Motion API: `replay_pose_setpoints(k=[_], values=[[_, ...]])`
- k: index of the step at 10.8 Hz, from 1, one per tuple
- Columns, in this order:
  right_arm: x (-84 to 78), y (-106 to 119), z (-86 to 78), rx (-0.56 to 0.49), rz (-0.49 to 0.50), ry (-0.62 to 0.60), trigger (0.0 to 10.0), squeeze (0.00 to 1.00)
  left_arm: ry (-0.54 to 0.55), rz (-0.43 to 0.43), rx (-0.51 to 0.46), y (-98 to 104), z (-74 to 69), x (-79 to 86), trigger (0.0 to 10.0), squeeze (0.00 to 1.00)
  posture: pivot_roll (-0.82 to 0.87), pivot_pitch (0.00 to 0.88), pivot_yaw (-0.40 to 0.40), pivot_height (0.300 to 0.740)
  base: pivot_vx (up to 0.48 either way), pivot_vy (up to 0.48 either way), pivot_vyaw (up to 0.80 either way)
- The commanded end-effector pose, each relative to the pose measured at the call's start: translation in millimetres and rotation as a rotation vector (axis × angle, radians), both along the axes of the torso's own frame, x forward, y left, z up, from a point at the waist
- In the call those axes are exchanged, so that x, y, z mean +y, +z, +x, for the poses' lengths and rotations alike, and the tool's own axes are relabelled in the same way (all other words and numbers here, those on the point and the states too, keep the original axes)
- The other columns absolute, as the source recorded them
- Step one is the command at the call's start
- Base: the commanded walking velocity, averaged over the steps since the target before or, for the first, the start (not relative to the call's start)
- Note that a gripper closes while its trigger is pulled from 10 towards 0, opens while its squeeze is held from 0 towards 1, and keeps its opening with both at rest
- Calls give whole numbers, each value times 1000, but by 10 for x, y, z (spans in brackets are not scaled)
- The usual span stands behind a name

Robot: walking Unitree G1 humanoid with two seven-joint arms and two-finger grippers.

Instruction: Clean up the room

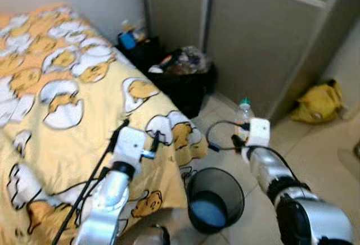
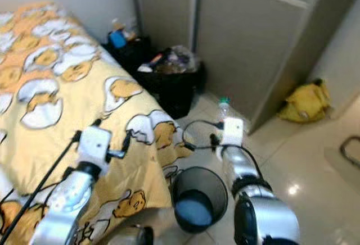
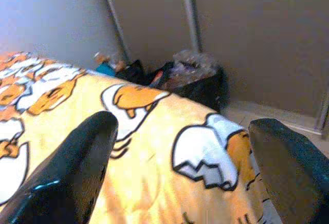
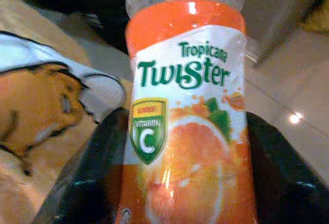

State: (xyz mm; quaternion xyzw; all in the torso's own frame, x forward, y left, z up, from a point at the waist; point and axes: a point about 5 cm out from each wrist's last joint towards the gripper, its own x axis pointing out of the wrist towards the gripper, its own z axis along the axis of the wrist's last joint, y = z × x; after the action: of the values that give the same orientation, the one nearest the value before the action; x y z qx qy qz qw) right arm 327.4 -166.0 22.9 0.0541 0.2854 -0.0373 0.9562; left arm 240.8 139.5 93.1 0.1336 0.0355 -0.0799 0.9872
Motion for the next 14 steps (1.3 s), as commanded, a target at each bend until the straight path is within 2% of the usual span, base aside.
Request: replay_pose_setpoints(k=[1,3,4,5,7,8,9,10,11,12,13,14], values=[[4,47,41,-10,4,-5,10000,1000,10,-1,-8,42,-13,6,10000,0,311,8,-29,740,0,0,0],[60,-19,-7,25,-1,22,10000,1000,10,-11,18,26,-23,-20,10000,0,303,0,-37,740,0,0,0],[60,-25,-12,29,-46,45,10000,1000,9,-19,27,25,-15,-29,10000,0,292,0,-37,740,0,0,0],[36,-30,-19,29,-73,49,10000,0,9,-36,35,18,11,-35,10000,0,273,0,-37,740,0,0,0],[-16,-53,-49,19,-87,31,10000,0,-1,-46,38,-1,76,-64,10000,0,251,0,-46,740,0,0,0],[-52,-27,-40,-21,-85,24,10000,0,6,-49,38,-16,154,-72,10000,0,242,0,-54,740,0,0,0],[-101,71,-18,-148,-61,4,10000,0,37,-62,26,-5,261,-6,10000,0,217,0,-60,740,0,0,0],[-127,126,-37,-224,-65,29,10000,0,49,-51,21,-16,353,10,10000,0,185,0,-63,740,0,0,0],[-146,168,-97,-297,-48,35,10000,0,48,-53,11,-17,423,19,10000,0,169,0,-60,740,0,0,587],[-114,145,-276,-369,-46,79,10000,0,59,-104,-12,8,531,47,10000,0,150,0,-48,740,0,416,538],[-72,25,-424,-363,-17,98,10000,0,55,-135,-29,28,557,56,10000,0,136,0,-33,740,0,461,538],[-136,-54,-523,-345,3,64,10000,0,21,-141,-38,10,524,5,10000,0,134,0,-47,740,-289,356,538]])
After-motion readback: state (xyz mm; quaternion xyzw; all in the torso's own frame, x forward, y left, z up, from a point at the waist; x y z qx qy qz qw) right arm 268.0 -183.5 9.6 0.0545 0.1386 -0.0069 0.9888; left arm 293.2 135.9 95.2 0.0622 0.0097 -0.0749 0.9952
